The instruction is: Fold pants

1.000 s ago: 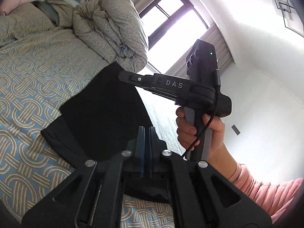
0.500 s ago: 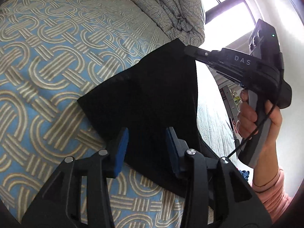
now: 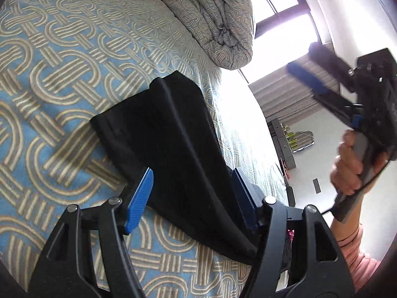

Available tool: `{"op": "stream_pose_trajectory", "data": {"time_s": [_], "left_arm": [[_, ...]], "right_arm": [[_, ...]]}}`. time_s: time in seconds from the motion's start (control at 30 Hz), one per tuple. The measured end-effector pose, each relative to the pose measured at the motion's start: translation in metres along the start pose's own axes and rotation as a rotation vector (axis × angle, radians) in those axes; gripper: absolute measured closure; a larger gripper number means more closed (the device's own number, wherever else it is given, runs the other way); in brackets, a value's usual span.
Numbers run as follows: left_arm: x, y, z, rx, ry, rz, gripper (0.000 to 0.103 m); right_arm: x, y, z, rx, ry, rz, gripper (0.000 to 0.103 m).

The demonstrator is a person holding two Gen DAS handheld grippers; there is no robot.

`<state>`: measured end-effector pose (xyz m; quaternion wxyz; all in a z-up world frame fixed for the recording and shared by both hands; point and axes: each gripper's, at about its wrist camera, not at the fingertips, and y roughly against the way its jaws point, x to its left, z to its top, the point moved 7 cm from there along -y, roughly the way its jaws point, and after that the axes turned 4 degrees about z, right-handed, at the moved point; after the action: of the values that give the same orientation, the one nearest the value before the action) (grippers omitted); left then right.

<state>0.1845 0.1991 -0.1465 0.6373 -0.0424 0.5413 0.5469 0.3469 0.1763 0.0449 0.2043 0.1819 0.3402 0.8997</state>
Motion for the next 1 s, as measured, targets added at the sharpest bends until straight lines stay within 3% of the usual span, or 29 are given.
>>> {"op": "stream_pose_trajectory", "data": {"time_s": [0.03, 0.13, 0.23, 0.3, 0.4, 0.43, 0.47, 0.5, 0.53, 0.57, 0.67, 0.77, 0.9, 1.0], "left_arm": [[0.003, 0.001, -0.002, 0.004, 0.007, 0.003, 0.037], [0.006, 0.001, -0.003, 0.001, 0.0, 0.012, 0.037], [0.012, 0.0, -0.002, 0.006, -0.014, 0.033, 0.037], [0.014, -0.003, 0.002, 0.003, -0.017, 0.041, 0.037], [0.02, -0.002, 0.005, -0.009, -0.007, 0.032, 0.037], [0.022, 0.0, 0.003, -0.012, -0.001, 0.027, 0.037], [0.024, -0.001, 0.003, -0.012, 0.005, 0.026, 0.037], [0.024, -0.002, 0.002, -0.01, 0.008, 0.028, 0.037], [0.024, -0.002, 0.001, -0.01, 0.006, 0.033, 0.037], [0.023, -0.003, 0.0, -0.011, 0.001, 0.037, 0.037], [0.016, -0.003, -0.001, -0.013, -0.018, 0.029, 0.037], [0.01, 0.002, -0.003, -0.021, -0.027, 0.015, 0.037], [0.002, 0.012, -0.003, -0.038, -0.031, -0.036, 0.035], [-0.007, 0.021, -0.007, -0.048, -0.07, -0.08, 0.025]], "right_arm": [[-0.017, -0.021, -0.008, 0.065, -0.052, -0.007, 0.02], [-0.073, -0.08, -0.035, 0.204, -0.188, -0.053, 0.019], [-0.114, -0.121, -0.054, 0.265, -0.369, -0.05, 0.019], [-0.122, -0.139, -0.057, 0.27, -0.433, -0.001, 0.019], [-0.115, -0.154, -0.054, 0.273, -0.411, 0.024, 0.019], [-0.111, -0.157, -0.054, 0.278, -0.388, 0.026, 0.022], [-0.105, -0.157, -0.053, 0.281, -0.358, 0.018, 0.041], [-0.1, -0.158, -0.053, 0.294, -0.315, -0.011, 0.086], [-0.106, -0.163, -0.051, 0.324, -0.282, -0.042, 0.1], [-0.102, -0.164, -0.051, 0.34, -0.272, -0.052, 0.099], [-0.092, -0.139, -0.044, 0.278, -0.238, -0.025, 0.099], [-0.069, -0.097, -0.033, 0.185, -0.22, 0.073, 0.099], [-0.025, -0.032, -0.02, 0.069, -0.107, 0.205, 0.099], [0.0, 0.009, -0.01, -0.004, -0.037, 0.321, 0.099]]}}
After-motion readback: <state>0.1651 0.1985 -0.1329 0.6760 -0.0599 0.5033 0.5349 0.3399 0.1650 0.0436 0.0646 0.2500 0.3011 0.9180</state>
